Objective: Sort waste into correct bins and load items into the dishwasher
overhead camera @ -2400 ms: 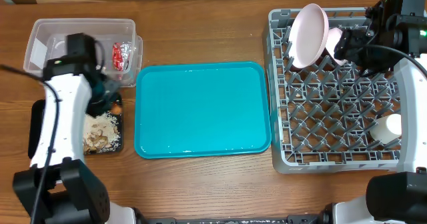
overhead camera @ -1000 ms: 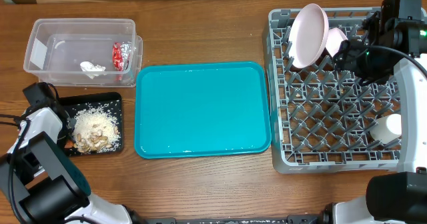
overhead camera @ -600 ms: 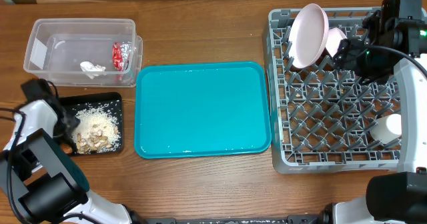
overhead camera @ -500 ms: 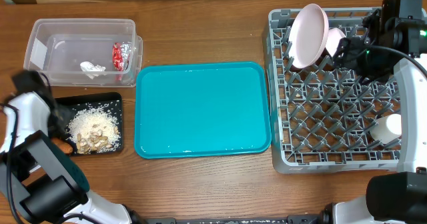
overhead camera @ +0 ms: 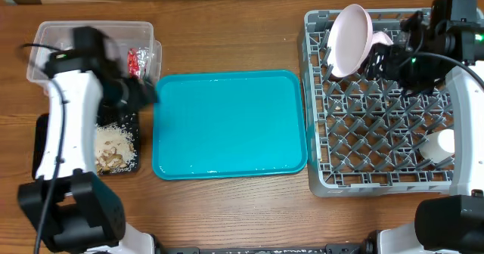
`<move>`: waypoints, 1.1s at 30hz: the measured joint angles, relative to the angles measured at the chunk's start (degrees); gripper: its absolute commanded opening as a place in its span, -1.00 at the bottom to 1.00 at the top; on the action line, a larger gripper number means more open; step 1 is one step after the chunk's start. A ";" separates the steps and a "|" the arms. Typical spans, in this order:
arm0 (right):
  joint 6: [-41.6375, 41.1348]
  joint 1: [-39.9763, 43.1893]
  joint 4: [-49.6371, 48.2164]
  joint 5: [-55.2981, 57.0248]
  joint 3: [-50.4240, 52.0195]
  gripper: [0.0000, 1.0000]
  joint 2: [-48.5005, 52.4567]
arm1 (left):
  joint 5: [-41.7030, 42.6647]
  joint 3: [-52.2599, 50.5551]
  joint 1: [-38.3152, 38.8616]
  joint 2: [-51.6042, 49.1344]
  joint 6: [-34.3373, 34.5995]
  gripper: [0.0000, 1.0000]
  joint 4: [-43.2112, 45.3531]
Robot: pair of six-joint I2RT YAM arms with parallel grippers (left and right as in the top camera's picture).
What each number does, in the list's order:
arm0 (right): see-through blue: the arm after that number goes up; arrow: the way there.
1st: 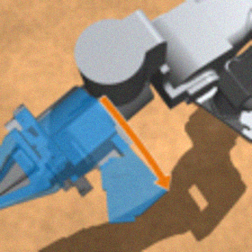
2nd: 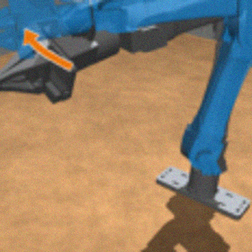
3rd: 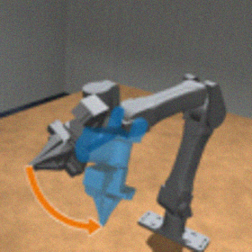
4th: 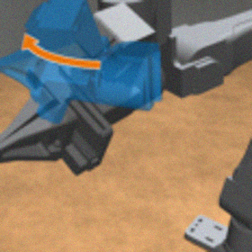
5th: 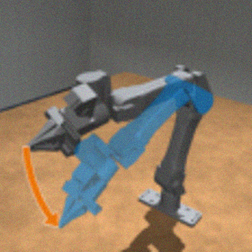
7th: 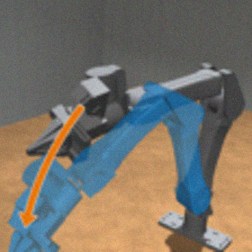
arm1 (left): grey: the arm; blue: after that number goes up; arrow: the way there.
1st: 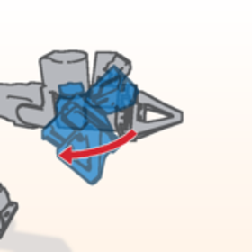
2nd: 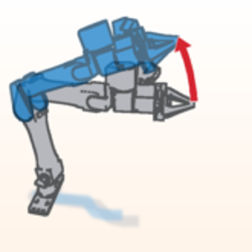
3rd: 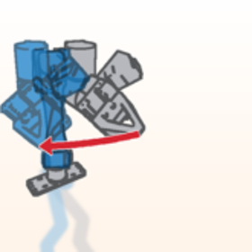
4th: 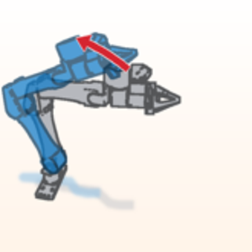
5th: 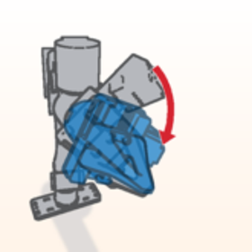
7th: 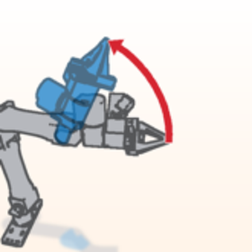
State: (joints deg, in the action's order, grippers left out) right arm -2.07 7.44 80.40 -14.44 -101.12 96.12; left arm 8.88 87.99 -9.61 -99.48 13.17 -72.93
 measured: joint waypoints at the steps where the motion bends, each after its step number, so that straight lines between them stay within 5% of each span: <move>1: 0.24 -0.02 1.33 -0.44 0.00 1.00 0.00 | 0.66 -0.02 1.49 0.00 -1.05 1.00 -3.21; 6: 0.79 -0.09 8.22 -1.25 0.00 1.00 0.00 | 2.05 -0.02 3.17 0.00 -3.80 1.00 -18.84; 11: 1.14 -0.09 7.72 -1.22 2.27 1.00 -0.52 | 2.05 -0.96 3.13 0.72 -5.60 1.00 -21.97; 16: 1.42 -0.09 -1.18 -1.27 14.12 1.00 -7.93 | 2.05 -9.44 3.13 10.67 -6.34 1.00 -14.58; 22: 1.64 -0.09 -11.85 -1.25 32.76 1.00 -32.59 | 2.25 -24.87 3.13 40.96 -6.34 1.00 2.05; 27: 1.60 -0.09 -10.40 -1.27 37.66 1.00 -47.01 | 2.21 -32.02 3.15 62.58 -6.32 0.99 9.97; 33: 1.60 -0.09 -9.86 -1.25 37.77 1.00 -52.94 | 2.03 -32.98 3.15 73.92 -6.32 0.99 9.38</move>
State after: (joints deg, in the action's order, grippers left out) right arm -0.47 7.35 70.54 -15.68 -63.35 43.18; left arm 10.92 55.00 -6.46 -25.56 6.85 -63.55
